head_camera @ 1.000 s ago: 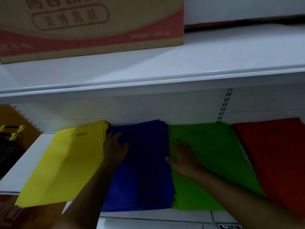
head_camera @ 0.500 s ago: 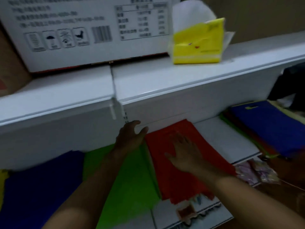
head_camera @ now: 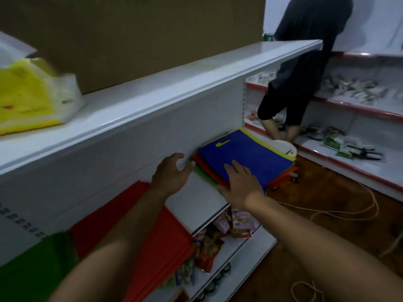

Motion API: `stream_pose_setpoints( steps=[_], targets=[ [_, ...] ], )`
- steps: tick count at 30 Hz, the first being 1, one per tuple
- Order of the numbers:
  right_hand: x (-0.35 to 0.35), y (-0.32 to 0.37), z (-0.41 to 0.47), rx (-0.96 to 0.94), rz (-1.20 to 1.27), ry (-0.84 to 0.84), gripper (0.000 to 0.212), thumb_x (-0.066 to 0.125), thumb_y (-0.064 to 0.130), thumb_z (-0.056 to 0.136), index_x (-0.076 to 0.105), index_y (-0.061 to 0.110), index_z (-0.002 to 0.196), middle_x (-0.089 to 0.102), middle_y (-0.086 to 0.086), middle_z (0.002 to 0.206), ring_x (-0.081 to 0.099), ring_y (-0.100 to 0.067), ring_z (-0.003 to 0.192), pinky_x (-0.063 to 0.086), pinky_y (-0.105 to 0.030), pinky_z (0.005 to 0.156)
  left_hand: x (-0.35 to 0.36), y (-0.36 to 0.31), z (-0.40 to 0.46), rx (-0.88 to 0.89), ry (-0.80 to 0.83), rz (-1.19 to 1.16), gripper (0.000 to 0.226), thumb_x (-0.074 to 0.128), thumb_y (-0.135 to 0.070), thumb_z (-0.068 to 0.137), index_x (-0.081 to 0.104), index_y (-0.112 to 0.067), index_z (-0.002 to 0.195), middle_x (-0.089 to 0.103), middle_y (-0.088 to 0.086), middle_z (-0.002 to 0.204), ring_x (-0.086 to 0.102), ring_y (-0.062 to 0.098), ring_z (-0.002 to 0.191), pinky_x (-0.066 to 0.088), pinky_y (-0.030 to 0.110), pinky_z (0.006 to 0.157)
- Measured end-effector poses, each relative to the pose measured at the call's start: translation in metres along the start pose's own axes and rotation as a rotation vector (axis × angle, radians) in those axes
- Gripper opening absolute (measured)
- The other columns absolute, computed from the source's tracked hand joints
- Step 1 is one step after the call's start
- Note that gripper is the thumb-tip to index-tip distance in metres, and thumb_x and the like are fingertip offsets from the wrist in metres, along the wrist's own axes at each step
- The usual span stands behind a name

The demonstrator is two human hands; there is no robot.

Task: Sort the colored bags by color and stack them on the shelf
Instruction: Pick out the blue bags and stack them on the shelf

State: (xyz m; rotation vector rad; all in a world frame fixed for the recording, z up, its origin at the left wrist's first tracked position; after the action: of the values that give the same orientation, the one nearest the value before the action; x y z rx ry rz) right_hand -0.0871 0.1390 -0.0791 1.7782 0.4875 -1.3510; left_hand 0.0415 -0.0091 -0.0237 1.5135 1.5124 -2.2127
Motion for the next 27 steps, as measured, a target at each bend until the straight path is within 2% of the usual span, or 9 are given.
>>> stream_pose_setpoints(
  steps=[2, 5, 8, 14, 18, 22, 25, 27],
  targets=[
    [-0.004, -0.021, 0.014, 0.020, 0.003, -0.013, 0.076, 0.043, 0.056, 0.096, 0.009, 0.023, 0.155, -0.002, -0.003, 0.163, 0.006, -0.032, 0.148, 0.019, -0.047, 0.117, 0.020, -0.013, 0.023, 0.030, 0.015, 0.016, 0.055, 0.057, -0.048, 0.090, 0.050, -0.017, 0.135, 0.050, 0.007, 0.140, 0.048, 0.024, 0.126, 0.039, 0.035, 0.105],
    [-0.007, -0.055, 0.038, 0.060, -0.015, -0.024, 0.076, 0.043, 0.056, 0.096, 0.010, 0.022, 0.155, 0.001, -0.004, 0.163, 0.007, -0.032, 0.148, 0.021, -0.049, 0.118, 0.049, -0.025, 0.060, 0.042, 0.039, -0.004, 0.049, 0.059, -0.041, 0.091, 0.054, -0.011, 0.130, 0.057, 0.009, 0.132, 0.053, 0.027, 0.120, 0.042, 0.034, 0.097],
    [-0.011, -0.091, 0.066, 0.120, 0.016, -0.028, 0.074, 0.043, 0.055, 0.098, 0.010, 0.021, 0.155, 0.003, -0.005, 0.163, 0.006, -0.031, 0.149, 0.021, -0.052, 0.117, 0.081, -0.023, 0.097, 0.012, 0.105, -0.021, 0.056, 0.060, -0.043, 0.090, 0.049, -0.013, 0.136, 0.052, 0.009, 0.139, 0.049, 0.027, 0.126, 0.042, 0.037, 0.103],
    [-0.011, -0.150, 0.117, 0.218, 0.080, 0.001, 0.074, 0.047, 0.048, 0.098, 0.011, 0.018, 0.155, 0.006, -0.007, 0.162, 0.007, -0.031, 0.149, 0.024, -0.050, 0.117, 0.135, -0.001, 0.139, -0.153, 0.171, -0.069, 0.065, 0.060, -0.041, 0.091, 0.039, -0.009, 0.143, 0.041, 0.013, 0.146, 0.044, 0.029, 0.131, 0.040, 0.037, 0.100],
    [-0.010, -0.185, 0.155, 0.219, 0.011, 0.001, 0.078, 0.046, 0.051, 0.097, 0.008, 0.016, 0.155, 0.004, -0.013, 0.162, 0.004, -0.032, 0.149, 0.018, -0.048, 0.120, 0.158, 0.014, 0.158, -0.273, 0.147, -0.109, 0.072, 0.061, -0.040, 0.091, 0.029, -0.008, 0.148, 0.032, 0.012, 0.153, 0.036, 0.031, 0.137, 0.037, 0.043, 0.107],
    [0.007, -0.209, 0.179, 0.193, -0.085, 0.117, 0.081, 0.038, 0.060, 0.096, 0.001, 0.017, 0.155, 0.004, -0.015, 0.162, 0.000, -0.035, 0.149, 0.010, -0.053, 0.120, 0.178, 0.022, 0.161, -0.379, 0.132, -0.143, 0.078, 0.061, -0.037, 0.092, 0.018, -0.010, 0.152, 0.022, 0.011, 0.158, 0.029, 0.032, 0.142, 0.033, 0.045, 0.111],
    [0.017, -0.205, 0.179, 0.112, -0.100, 0.148, 0.078, 0.034, 0.059, 0.098, 0.001, 0.018, 0.155, 0.006, -0.012, 0.162, 0.000, -0.032, 0.149, 0.007, -0.053, 0.120, 0.181, 0.027, 0.161, -0.439, 0.056, -0.177, 0.082, 0.065, -0.034, 0.090, 0.016, -0.012, 0.153, 0.023, 0.010, 0.157, 0.031, 0.032, 0.141, 0.034, 0.044, 0.111],
    [0.016, -0.198, 0.175, 0.042, -0.115, 0.089, 0.075, 0.034, 0.058, 0.098, 0.007, 0.017, 0.155, 0.017, -0.011, 0.159, 0.010, -0.031, 0.148, 0.012, -0.050, 0.120, 0.175, 0.029, 0.163, -0.459, -0.039, -0.238, 0.086, 0.072, -0.031, 0.084, 0.022, -0.012, 0.151, 0.032, 0.011, 0.154, 0.040, 0.032, 0.135, 0.039, 0.046, 0.109]
  ],
)
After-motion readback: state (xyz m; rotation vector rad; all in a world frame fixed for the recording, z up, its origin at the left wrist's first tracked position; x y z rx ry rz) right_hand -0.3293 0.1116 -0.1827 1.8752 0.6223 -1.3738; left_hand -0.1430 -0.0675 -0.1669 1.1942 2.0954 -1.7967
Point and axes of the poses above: each hand's wrist, its own z-axis towards the middle knuckle, its own x-axis out of the palm, y = z × x, the point moved 6 cm from there along z, towards the middle knuckle
